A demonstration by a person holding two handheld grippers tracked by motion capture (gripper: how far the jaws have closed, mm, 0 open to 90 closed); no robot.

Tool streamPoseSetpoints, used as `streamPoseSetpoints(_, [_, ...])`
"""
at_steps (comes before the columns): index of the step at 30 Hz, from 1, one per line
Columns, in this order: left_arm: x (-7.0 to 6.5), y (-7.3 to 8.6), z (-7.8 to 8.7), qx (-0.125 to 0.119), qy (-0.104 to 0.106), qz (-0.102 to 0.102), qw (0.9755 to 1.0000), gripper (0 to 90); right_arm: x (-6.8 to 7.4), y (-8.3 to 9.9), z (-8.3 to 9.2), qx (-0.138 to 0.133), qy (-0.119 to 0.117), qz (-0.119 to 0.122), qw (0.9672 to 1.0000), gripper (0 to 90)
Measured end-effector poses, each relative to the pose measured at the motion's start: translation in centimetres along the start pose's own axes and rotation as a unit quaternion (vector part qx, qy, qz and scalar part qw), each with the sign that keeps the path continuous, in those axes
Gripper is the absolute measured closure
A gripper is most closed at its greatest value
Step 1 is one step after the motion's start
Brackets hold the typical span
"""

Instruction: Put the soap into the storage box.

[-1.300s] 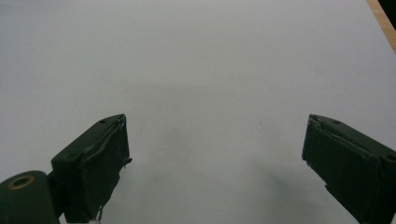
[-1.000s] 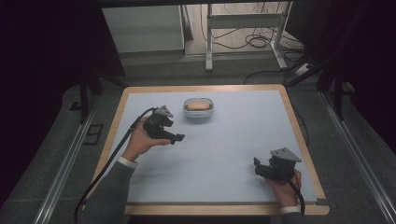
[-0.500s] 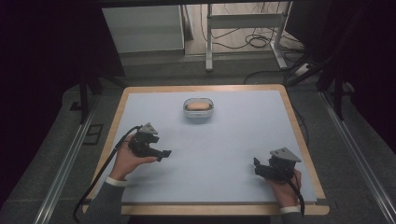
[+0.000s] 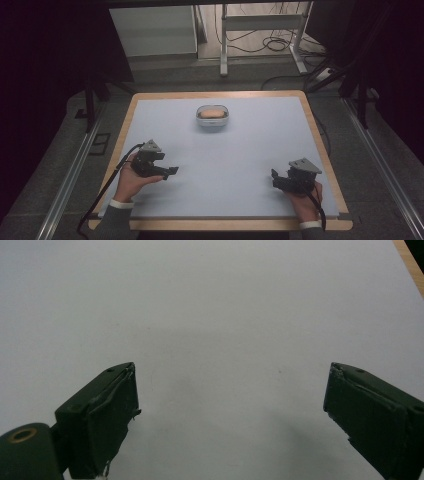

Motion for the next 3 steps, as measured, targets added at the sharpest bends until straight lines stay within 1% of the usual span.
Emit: streamPoseSetpoints(3, [0.13, 0.32, -0.03, 0.001, -0.004, 0.003, 1.0, 20.0, 0.02, -0.01, 0.01, -0.001, -0.001, 0.0, 1.0, 7.4])
Point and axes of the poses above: each handheld gripper's, and its own axes: z roughly backward along the jaws, y roughly out of its underside, x roughly to its left, the point moved 9 cm from there along -z, roughly forward along the jaws, and after that the axes turned 9 degrees about -x, right-handed, at the moved point
